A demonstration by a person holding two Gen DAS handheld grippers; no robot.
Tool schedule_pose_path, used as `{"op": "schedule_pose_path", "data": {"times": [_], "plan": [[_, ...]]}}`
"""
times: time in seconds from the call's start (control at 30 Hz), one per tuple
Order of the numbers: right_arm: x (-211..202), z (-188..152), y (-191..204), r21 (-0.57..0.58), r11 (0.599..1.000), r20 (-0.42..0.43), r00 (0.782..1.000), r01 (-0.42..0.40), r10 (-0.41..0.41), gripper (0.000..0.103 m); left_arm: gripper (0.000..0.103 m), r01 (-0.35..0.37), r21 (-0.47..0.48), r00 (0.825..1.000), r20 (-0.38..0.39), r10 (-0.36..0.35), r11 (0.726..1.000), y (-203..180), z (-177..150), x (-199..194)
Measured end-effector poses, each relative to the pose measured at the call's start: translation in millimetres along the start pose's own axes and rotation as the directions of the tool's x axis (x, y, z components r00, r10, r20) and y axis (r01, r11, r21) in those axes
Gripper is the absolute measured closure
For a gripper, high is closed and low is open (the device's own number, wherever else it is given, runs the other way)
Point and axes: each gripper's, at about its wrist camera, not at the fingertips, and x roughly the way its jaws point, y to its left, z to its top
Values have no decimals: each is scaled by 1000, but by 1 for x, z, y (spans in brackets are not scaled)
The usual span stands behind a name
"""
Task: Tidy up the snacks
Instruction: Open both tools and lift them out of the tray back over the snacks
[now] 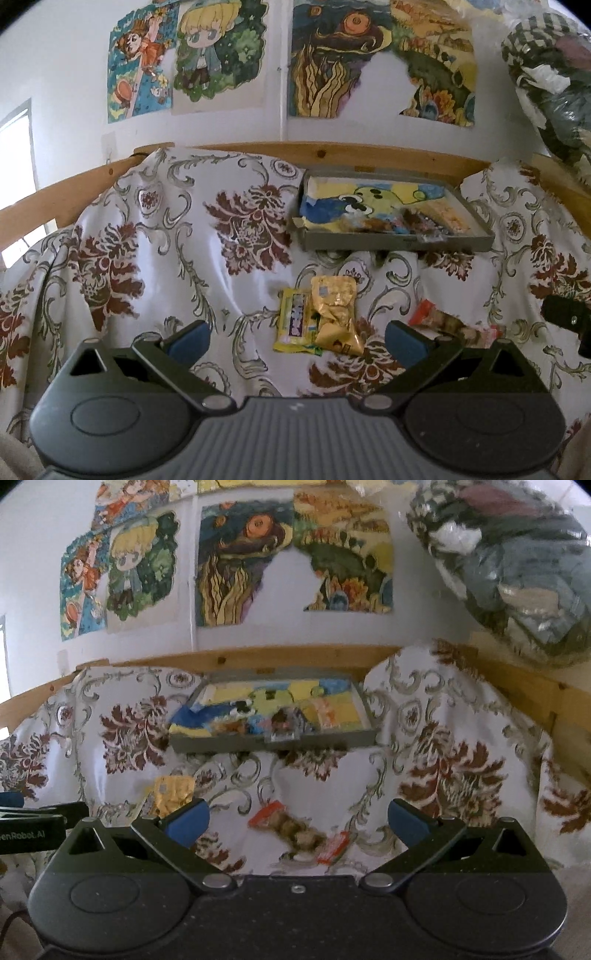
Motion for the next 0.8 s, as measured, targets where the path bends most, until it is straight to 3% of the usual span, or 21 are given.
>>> {"op": "schedule_pose_path", "data": {"times": [0.23,0.8], "plan": [[10,-4,2,-1,1000,-75,997,3,-3,1,0,-18,13,999,-45,19,1000,-2,-1,5],[20,-6,9,-38,999,-130,991,-15,10,1,0,-63,12,989,-133,64,998,1,-3,18]]}}
